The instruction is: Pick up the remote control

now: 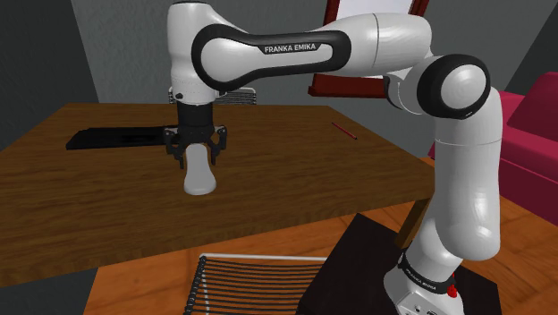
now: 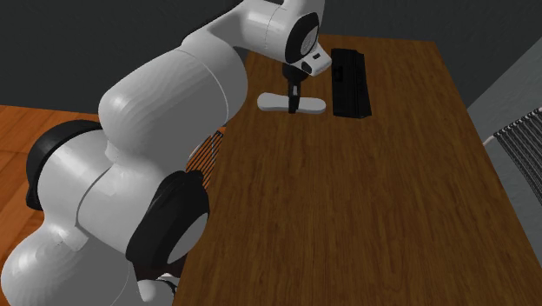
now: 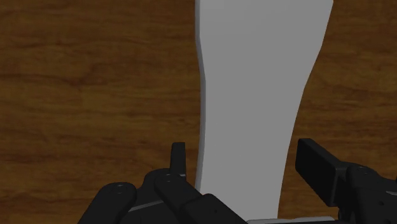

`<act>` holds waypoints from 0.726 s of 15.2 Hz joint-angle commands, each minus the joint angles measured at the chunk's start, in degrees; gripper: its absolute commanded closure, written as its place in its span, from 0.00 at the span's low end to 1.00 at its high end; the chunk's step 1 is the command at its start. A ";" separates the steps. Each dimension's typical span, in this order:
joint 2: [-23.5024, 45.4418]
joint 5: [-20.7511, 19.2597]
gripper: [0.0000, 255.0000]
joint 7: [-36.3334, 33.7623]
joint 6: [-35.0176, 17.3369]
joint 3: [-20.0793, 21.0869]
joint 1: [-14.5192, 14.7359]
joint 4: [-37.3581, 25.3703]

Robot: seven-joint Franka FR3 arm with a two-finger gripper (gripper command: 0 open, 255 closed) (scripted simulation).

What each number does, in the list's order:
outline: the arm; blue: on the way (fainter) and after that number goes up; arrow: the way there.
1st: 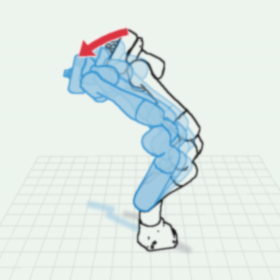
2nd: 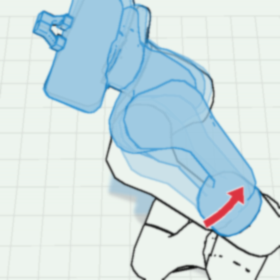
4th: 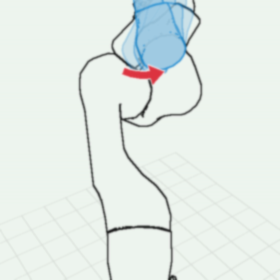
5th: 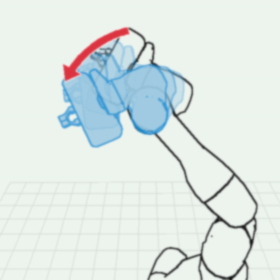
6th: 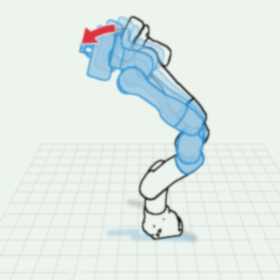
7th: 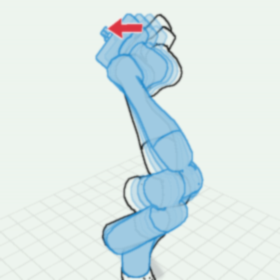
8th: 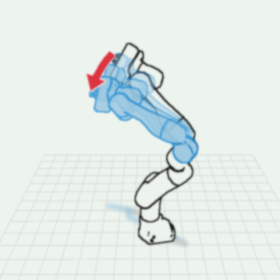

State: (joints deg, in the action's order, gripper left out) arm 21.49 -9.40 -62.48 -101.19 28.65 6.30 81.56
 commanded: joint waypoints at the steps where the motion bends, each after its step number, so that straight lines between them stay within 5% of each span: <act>1: 0.03 -0.01 1.00 0.03 -0.10 -0.03 -0.04 0.13; 11: 0.15 -0.03 1.00 0.02 2.34 0.06 0.31 -2.43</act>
State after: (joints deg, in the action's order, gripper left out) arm 21.38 -9.32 -62.40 -99.79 28.71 6.39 80.31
